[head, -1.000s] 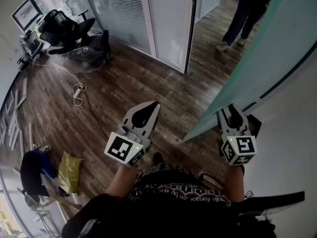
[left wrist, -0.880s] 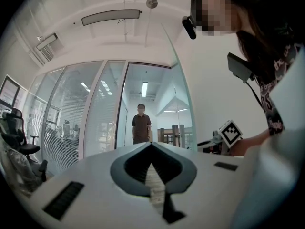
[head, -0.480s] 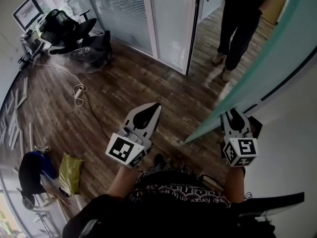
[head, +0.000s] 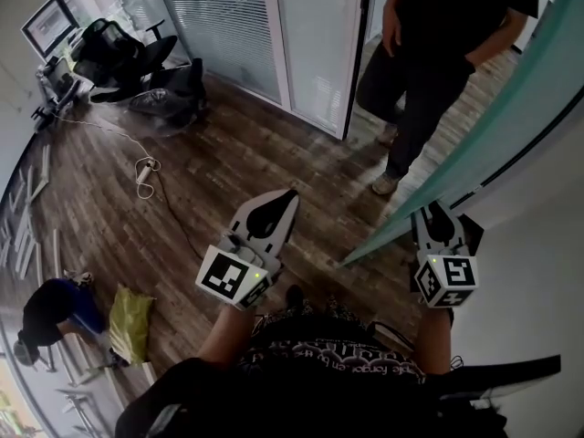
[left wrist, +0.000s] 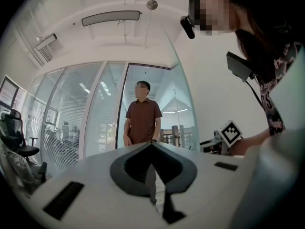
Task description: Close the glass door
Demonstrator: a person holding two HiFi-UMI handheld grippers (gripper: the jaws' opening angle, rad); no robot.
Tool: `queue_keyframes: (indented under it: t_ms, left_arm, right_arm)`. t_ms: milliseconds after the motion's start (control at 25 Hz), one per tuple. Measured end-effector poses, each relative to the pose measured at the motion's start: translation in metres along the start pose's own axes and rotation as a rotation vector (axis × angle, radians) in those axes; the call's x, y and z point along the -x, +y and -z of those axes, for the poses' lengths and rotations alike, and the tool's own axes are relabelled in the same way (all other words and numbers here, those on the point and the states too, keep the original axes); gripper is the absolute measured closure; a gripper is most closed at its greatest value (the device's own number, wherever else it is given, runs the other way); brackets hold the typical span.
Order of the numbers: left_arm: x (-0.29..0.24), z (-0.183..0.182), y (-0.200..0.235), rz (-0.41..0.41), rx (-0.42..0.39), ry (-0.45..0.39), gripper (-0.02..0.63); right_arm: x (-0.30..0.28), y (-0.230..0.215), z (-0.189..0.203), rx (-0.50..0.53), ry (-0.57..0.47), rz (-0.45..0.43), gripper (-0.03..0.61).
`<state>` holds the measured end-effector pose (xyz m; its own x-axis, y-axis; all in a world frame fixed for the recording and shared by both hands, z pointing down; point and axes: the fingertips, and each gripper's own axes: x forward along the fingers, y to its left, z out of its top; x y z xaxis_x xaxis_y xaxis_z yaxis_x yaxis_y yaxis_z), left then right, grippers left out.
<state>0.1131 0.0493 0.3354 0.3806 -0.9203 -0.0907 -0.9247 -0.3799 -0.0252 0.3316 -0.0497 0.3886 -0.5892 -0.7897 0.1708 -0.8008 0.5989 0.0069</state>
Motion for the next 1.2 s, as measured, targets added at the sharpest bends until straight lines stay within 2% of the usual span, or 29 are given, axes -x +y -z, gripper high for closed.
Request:
queue_keyframes:
  t_ms: [80,200,360,640,800,920,1200]
  left_arm:
    - [0.0,0.003,-0.001,-0.001,0.004,0.019,0.612]
    - [-0.001,-0.005,-0.001,0.017,0.001,-0.029,0.611]
    - [0.0,0.003,0.005,-0.009,0.01,0.024,0.612]
    - [-0.001,0.002,0.008,-0.007,0.018,0.018,0.612]
    - [-0.002,-0.003,0.019,-0.001,-0.002,-0.026,0.612]
    - [-0.003,0.002,0.03,-0.016,-0.007,0.007,0.611]
    - [-0.005,0.006,0.057,-0.012,0.009,0.012,0.612]
  right_arm:
    - [0.0,-0.002,0.0,0.0,-0.002,0.003,0.46]
    - [0.001,-0.002,-0.001,-0.001,-0.002,0.007,0.46]
    - [-0.002,-0.003,-0.003,-0.005,-0.001,0.01,0.462]
    - [-0.005,-0.003,-0.001,-0.005,-0.002,0.013,0.463]
    - [-0.009,0.0,-0.006,-0.005,0.0,0.021,0.463]
    - [-0.014,-0.001,-0.009,-0.007,-0.002,0.031,0.463]
    - [-0.033,0.001,-0.01,-0.015,-0.01,0.067,0.463]
